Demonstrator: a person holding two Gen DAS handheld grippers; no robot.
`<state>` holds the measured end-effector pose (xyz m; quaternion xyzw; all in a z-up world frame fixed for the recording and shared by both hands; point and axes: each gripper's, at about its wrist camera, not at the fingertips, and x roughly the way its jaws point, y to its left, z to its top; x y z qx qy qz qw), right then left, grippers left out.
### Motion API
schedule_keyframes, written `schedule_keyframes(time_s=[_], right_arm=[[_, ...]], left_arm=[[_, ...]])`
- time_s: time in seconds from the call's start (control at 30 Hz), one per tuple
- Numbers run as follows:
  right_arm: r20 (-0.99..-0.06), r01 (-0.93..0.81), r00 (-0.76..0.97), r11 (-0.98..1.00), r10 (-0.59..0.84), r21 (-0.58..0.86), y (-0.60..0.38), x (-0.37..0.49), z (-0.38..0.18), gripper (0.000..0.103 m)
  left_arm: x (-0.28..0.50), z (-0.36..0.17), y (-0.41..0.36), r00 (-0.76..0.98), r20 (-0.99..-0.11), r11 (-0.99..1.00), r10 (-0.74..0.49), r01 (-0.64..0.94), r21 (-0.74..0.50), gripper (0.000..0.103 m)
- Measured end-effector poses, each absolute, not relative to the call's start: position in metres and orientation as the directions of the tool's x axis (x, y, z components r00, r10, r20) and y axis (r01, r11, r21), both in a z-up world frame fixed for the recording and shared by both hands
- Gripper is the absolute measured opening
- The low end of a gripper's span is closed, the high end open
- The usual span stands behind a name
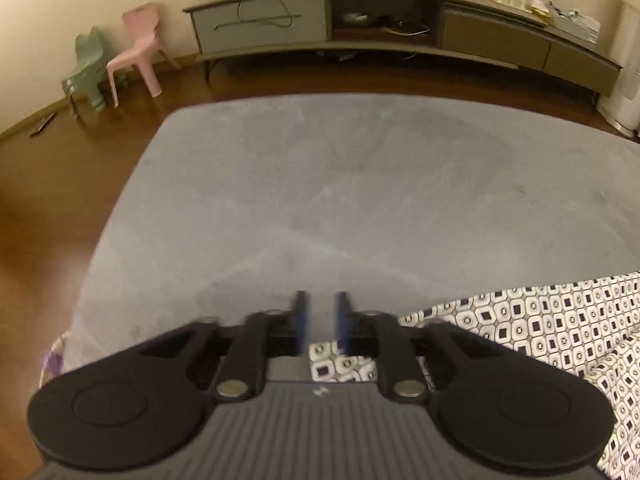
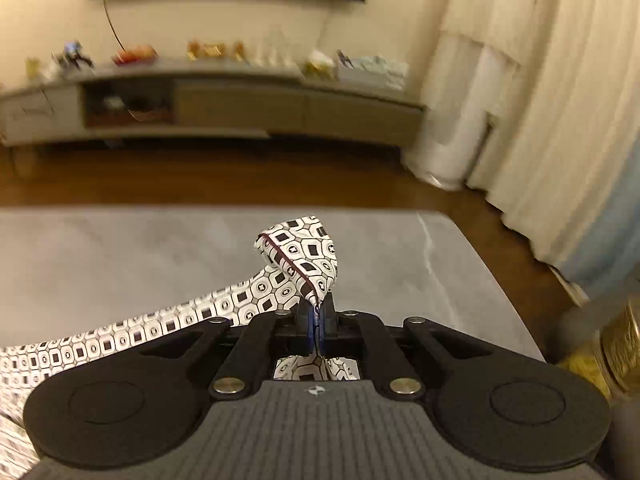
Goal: Fold clothes
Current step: 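Grasp the garment hem with the right gripper while the left gripper grasps another corner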
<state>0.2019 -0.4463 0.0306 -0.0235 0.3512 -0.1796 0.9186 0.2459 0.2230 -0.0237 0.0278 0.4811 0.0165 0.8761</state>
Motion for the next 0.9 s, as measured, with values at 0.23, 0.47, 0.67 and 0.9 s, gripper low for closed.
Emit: schedule_keyframes(time_s=[0.23, 0.47, 0.67, 0.9], right_arm=[[-0.648, 0.321, 0.697, 0.942, -0.307, -0.1, -0.449, 0.178, 0.008, 0.002], [-0.632, 0.32, 0.728, 0.947, -0.267, -0.031, -0.451, 0.164, -0.004, 0.001], [-0.521, 0.388, 0.793, 0.921, -0.315, 0.033, -0.474, 0.158, 0.048, 0.001], [-0.638, 0.474, 0.683, 0.88, -0.354, 0.019, -0.476, 0.227, 0.032, 0.008]], left_arm=[[0.238, -0.037, 0.208, 0.515, -0.856, 0.994, -0.037, 0.109, 0.023, 0.058], [0.222, -0.008, 0.183, 0.67, -0.742, 0.987, -0.014, 0.13, 0.099, 0.004], [0.195, 0.106, 0.236, 0.874, -0.482, 0.992, -0.07, 0.012, -0.122, 0.004], [0.31, 0.081, 0.206, 0.742, -0.65, 0.986, 0.165, -0.14, 0.091, 0.014]])
